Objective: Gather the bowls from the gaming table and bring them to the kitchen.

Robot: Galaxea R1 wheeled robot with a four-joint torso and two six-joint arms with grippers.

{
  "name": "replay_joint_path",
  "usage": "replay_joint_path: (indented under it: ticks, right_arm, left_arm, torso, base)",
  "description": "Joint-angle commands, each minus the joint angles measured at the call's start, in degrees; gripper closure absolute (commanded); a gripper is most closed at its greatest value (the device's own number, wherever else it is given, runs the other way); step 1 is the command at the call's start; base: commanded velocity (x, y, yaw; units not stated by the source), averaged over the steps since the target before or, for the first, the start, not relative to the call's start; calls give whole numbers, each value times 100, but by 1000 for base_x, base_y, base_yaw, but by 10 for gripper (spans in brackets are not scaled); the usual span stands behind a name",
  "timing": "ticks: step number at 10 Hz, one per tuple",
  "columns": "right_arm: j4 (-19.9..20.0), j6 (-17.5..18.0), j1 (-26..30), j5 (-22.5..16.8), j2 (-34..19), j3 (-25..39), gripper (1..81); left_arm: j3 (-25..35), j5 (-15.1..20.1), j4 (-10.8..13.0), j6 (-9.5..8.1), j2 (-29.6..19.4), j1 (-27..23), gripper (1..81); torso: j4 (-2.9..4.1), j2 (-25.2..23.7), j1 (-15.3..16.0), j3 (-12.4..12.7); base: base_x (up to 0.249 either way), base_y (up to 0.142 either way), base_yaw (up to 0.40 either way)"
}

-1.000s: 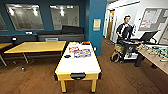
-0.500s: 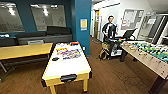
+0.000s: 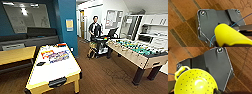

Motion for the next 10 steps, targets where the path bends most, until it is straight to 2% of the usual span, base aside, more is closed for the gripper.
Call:
replay_joint_path:
  ticks: [1,10]
  right_arm:
    - [-63,-12,160,-304,-12,15,811]
    - [-89,-12,142,-295,14,15,811]
  left_arm:
    - [-71,182,15,-24,-183,-187,811]
    - [-71,270,24,-16,-113,-214,811]
  torso:
    - [0,0,0,0]
    - [0,0,0,0]
  base:
    - [0,0,-395]
    - [0,0,-397]
